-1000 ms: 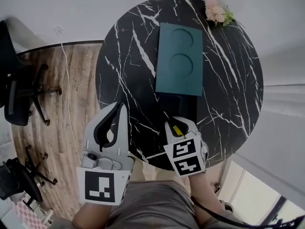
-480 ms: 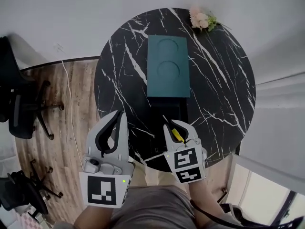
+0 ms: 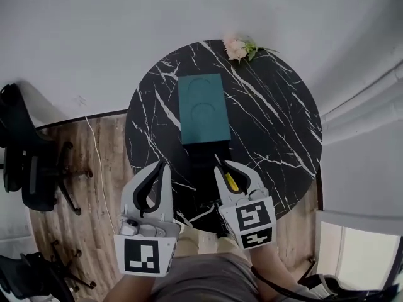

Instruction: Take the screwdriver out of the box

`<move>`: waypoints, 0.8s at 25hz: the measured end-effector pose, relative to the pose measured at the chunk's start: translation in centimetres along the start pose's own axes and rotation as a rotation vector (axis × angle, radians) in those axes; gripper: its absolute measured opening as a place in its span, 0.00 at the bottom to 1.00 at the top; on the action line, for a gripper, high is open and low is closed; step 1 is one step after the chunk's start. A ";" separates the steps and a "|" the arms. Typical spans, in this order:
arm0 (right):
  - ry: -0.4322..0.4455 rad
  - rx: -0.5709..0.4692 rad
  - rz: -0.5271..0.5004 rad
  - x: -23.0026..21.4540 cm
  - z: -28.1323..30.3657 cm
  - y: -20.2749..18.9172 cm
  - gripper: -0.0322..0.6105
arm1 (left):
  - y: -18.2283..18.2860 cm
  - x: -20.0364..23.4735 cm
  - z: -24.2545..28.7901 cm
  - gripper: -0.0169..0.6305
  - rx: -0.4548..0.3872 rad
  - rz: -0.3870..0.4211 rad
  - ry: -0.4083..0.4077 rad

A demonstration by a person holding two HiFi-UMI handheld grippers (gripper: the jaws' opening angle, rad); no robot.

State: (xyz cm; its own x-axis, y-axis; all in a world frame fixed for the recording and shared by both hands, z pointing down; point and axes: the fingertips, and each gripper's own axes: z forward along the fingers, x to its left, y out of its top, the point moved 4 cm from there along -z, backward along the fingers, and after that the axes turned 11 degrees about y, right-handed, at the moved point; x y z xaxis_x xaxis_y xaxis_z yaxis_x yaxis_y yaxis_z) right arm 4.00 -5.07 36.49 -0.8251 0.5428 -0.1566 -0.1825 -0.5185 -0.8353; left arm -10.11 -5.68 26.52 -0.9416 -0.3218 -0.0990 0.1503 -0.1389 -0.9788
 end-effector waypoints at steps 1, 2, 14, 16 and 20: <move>-0.009 -0.030 -0.003 -0.1 -0.6 0.9 0.16 | 0.4 -0.2 -0.1 0.03 -0.013 0.002 -0.006; -0.020 -0.059 -0.009 -0.3 -1.2 1.8 0.16 | 0.8 -0.4 -0.1 0.03 -0.027 0.004 -0.012; -0.224 -0.310 -0.152 -1.5 -10.5 13.3 0.16 | 7.6 -2.7 1.4 0.03 -0.243 0.039 -0.150; -0.274 -0.329 -0.161 -1.9 -11.8 14.2 0.16 | 8.4 -3.2 1.9 0.03 -0.261 0.036 -0.189; -0.373 -0.319 -0.154 -2.8 -13.7 14.2 0.16 | 9.0 -4.6 2.5 0.03 -0.278 0.021 -0.276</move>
State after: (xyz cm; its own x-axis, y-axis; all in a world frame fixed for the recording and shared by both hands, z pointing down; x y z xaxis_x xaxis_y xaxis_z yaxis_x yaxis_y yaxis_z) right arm 11.01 -4.89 17.87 -0.9467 0.2941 0.1311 -0.1929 -0.1921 -0.9622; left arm -3.65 -7.75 18.65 -0.8172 -0.5668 -0.1045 0.0456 0.1172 -0.9921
